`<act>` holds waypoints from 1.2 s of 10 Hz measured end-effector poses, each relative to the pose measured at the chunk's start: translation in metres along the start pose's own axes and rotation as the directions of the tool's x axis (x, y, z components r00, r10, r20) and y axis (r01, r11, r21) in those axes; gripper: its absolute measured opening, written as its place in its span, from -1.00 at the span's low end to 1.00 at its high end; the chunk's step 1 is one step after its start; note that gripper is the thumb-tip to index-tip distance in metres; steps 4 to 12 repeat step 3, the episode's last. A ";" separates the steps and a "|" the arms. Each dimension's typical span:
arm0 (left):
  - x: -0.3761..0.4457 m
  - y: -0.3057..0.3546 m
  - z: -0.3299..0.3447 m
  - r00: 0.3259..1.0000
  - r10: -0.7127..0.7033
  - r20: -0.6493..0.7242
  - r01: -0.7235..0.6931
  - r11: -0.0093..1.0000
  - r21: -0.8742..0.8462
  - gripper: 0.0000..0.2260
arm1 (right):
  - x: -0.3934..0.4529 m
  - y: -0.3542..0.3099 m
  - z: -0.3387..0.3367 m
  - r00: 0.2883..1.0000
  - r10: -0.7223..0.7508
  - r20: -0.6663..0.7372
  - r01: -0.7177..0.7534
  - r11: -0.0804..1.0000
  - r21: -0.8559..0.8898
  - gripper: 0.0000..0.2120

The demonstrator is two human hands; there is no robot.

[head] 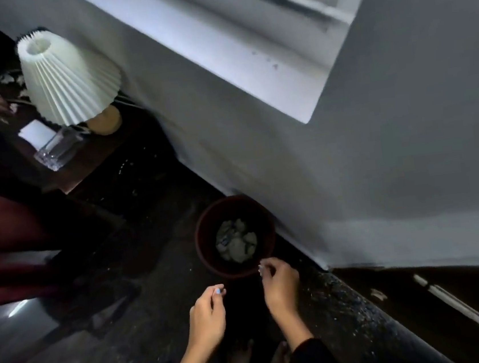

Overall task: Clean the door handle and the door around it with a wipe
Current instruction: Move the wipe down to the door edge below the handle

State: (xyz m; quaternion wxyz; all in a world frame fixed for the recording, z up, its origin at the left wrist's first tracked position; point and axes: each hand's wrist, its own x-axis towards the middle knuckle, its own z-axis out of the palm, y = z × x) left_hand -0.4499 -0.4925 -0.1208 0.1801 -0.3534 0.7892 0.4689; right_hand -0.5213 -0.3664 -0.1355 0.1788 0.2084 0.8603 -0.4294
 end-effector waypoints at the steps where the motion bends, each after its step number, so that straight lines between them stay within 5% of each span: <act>1: 0.025 -0.021 0.009 0.996 -0.079 -0.040 0.079 0.997 -0.003 -0.71 | 0.026 0.009 0.032 0.990 -0.061 0.129 0.075 0.992 -0.105 -0.77; 3: 0.049 -0.044 0.019 0.990 -0.132 -0.054 0.131 0.991 -0.012 -0.67 | 0.068 0.020 0.066 0.924 -0.169 0.343 0.244 0.951 -0.188 -0.60; 12: 0.049 -0.044 0.019 0.990 -0.132 -0.054 0.131 0.991 -0.012 -0.67 | 0.068 0.020 0.066 0.924 -0.169 0.343 0.244 0.951 -0.188 -0.60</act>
